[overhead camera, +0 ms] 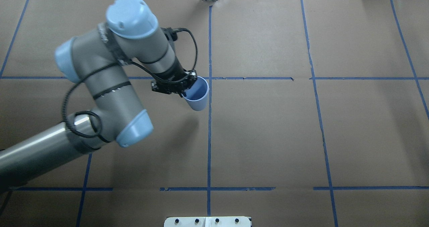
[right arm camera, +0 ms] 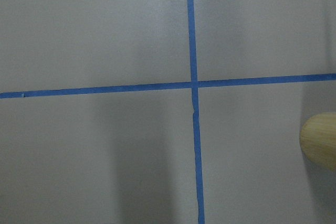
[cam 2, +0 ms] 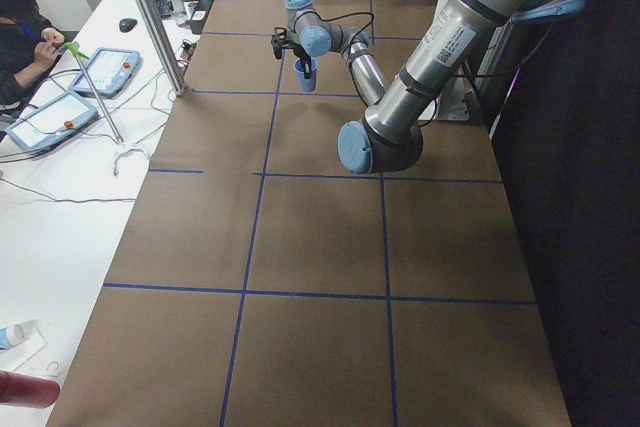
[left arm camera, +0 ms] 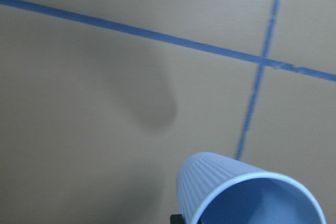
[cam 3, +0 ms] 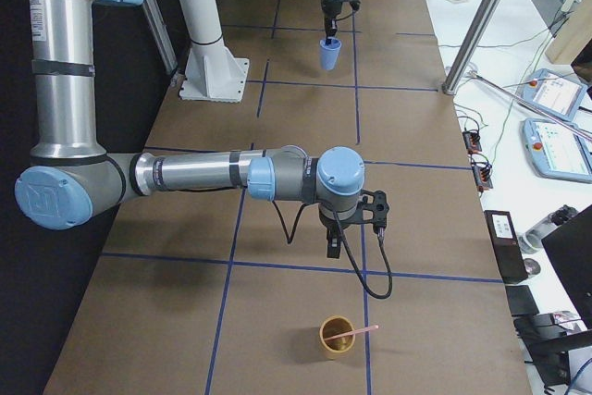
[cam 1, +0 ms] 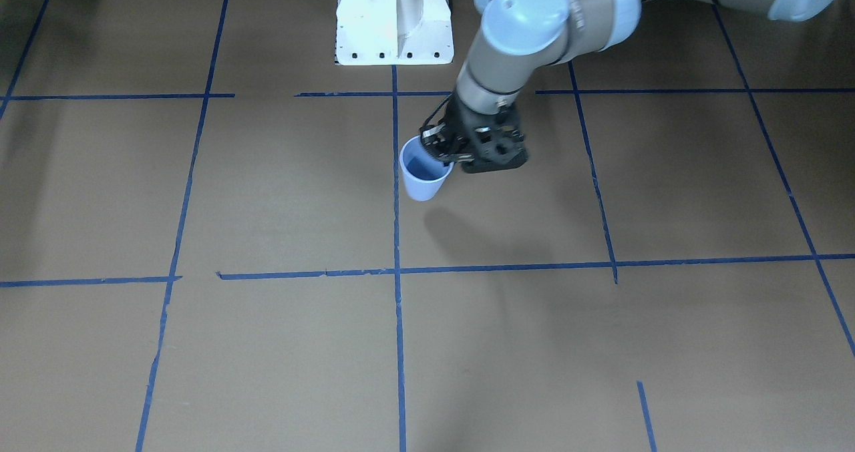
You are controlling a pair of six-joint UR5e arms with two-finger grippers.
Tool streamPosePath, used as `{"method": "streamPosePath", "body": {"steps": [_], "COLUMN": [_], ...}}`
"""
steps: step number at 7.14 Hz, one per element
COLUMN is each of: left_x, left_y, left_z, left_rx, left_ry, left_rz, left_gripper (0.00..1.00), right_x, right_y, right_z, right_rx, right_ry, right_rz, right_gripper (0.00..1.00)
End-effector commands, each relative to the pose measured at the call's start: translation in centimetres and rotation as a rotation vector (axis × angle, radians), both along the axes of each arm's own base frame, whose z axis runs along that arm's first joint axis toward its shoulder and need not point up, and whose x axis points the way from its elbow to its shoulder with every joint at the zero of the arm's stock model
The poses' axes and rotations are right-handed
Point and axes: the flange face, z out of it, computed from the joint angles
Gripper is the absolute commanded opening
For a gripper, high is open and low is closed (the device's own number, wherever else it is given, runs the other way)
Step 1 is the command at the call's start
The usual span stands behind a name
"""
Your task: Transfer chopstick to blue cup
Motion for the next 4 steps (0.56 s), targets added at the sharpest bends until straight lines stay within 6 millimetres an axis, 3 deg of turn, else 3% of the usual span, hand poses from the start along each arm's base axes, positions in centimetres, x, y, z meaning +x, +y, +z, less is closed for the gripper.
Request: {"method": "streamPosePath", "body": {"steps": [1,4], "left_x": [4.2,5.2], "left_y": [0.2,0.6], "left_z": [0.3,1.6], "left_rx": [0.032,0.033], "left_ry": [0.004,-0.008], "left_rz": [-0.001,0.016], "left_gripper": [0.01,0.06], "right_x": [-0.1,-0.1], "right_y": [0.0,0.1], "right_z": [-0.2,0.1], "right_rx": [0.004,-0.002], "right_ry": [-0.016,-0.017], "right_rz": [0.0,0.0], "right_gripper": [1.0,1.0]}}
